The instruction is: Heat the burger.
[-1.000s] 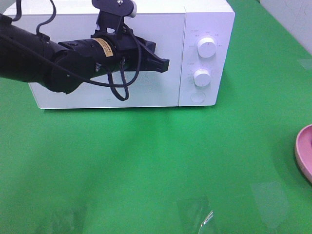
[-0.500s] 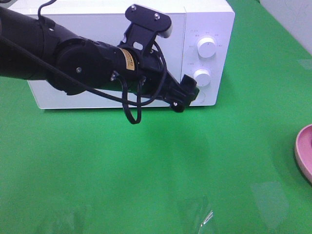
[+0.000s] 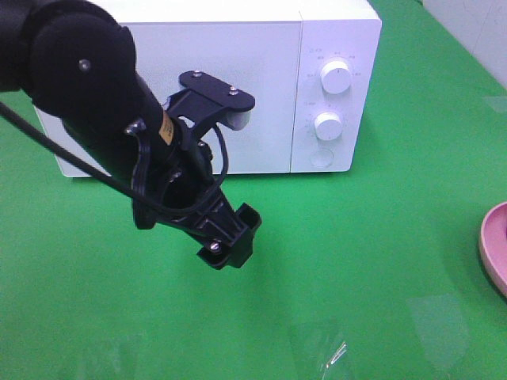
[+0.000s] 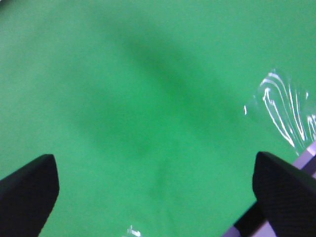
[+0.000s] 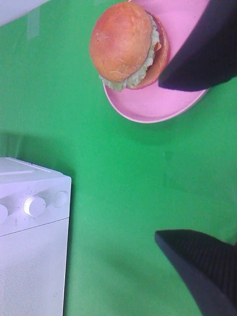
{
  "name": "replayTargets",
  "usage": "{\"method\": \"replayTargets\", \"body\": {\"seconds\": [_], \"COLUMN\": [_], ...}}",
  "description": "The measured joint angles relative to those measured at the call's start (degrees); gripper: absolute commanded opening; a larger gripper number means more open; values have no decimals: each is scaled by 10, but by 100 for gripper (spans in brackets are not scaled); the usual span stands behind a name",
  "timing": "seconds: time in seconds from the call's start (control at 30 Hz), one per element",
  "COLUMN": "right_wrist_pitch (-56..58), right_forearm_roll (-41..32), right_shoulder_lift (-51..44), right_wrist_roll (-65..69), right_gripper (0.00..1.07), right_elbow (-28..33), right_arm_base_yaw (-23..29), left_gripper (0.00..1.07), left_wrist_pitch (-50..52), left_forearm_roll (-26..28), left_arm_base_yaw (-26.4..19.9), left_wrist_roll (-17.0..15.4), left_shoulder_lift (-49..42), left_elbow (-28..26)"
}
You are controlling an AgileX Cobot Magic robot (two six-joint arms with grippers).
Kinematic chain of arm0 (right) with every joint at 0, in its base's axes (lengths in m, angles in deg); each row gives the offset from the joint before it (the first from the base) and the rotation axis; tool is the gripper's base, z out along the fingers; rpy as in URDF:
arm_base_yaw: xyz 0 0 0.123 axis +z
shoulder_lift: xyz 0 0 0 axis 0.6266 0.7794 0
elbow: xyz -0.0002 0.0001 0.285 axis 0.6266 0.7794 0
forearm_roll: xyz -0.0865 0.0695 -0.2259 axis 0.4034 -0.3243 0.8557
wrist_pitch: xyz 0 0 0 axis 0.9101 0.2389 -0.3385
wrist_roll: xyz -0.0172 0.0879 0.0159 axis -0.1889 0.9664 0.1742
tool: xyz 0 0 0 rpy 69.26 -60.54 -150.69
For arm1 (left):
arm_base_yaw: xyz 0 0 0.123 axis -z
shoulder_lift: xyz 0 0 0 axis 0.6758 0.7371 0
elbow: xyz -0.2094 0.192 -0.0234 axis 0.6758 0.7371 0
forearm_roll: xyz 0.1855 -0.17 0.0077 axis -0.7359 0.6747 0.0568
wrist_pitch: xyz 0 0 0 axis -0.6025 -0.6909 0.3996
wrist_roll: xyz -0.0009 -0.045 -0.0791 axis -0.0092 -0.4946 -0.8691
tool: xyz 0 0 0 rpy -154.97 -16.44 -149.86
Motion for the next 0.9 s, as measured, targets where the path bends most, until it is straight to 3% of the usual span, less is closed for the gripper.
{"method": "replayTargets", "body": {"seconds": [0.17,0.33,0.37,0.4,0.47,0.57,0.6,0.7,0.77,0.9], "right_wrist_pitch": [0,0,0,0,0,0,0,0,0,0], "right_forearm_roll": [0,0,0,0,0,0,0,0,0,0], "right_shoulder_lift": [0,0,0,0,0,0,0,0,0,0], "right_wrist_roll": [0,0,0,0,0,0,0,0,0,0], "right_gripper": [76,76,76,76,76,76,76,76,76,76], "right_elbow": [0,0,0,0,0,0,0,0,0,0], "right_arm_base_yaw": [0,0,0,0,0,0,0,0,0,0], "left_gripper": [100,100,100,100,100,100,100,100,100,100], "left_wrist_pitch": [-61,-132,-152,-152,-203,-214,-240,-261,-286,-291], "left_forearm_roll": [22,33,36,36,37,37,37,36,35,34], "left_arm_base_yaw": [-19,-81,-112,-112,-183,-202,-237,-270,-337,-379], "left_wrist_roll": [0,0,0,0,0,0,0,3,17,24], "left_shoulder_lift": [-22,-57,-69,-69,-94,-99,-110,-123,-160,-190], "left_elbow": [0,0,-1,-1,-1,-1,-1,-1,-1,-1]}}
